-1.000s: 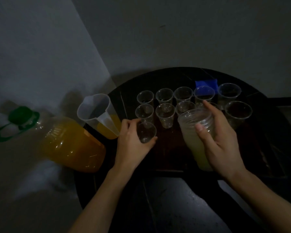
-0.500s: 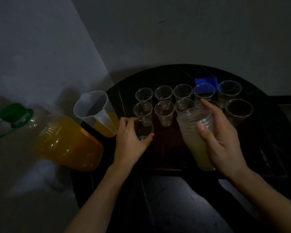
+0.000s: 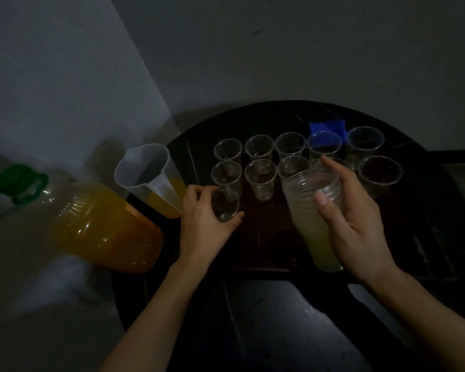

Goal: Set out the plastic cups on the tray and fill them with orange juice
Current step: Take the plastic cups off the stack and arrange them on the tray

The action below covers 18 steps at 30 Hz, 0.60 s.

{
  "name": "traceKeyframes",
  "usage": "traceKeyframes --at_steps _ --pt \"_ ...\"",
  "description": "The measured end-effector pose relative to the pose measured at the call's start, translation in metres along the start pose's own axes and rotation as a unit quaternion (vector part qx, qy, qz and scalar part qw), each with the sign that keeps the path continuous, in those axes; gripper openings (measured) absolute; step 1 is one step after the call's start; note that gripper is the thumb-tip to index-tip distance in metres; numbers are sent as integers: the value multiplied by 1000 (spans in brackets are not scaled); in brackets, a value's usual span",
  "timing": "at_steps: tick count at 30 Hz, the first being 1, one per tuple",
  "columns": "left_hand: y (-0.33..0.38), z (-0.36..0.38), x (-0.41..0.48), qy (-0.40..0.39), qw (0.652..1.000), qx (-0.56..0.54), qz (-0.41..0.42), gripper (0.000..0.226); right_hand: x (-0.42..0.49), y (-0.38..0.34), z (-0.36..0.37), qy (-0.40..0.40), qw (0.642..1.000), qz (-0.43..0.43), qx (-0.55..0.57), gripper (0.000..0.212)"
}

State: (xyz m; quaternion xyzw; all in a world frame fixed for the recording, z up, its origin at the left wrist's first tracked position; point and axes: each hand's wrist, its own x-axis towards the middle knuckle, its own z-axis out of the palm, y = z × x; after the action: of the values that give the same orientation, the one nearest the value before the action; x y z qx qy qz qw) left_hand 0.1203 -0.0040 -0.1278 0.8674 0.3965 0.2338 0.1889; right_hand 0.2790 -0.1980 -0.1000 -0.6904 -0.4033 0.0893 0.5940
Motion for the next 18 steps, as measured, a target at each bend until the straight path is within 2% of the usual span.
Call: traceKeyframes --at_steps 7,10,13,15,18 --pt "1 -3 1 -10 999 31 -7 74 0 -2 1 6 1000 14 -1 82" --pt "10 -11 -2 2 1000 9 0 70 0 -4 1 13 1000 27 -1 81" --pt "32 -26 -2 12 997 -66 37 58 -2 -8 1 4 999 40 13 80" --pt "55 -38 -2 -6 984 -155 83 47 -3 -11 1 -5 999 49 18 66" --pt "96 -54 -1 -103 962 -235 93 37 -5 -15 -2 -29 998 47 3 58"
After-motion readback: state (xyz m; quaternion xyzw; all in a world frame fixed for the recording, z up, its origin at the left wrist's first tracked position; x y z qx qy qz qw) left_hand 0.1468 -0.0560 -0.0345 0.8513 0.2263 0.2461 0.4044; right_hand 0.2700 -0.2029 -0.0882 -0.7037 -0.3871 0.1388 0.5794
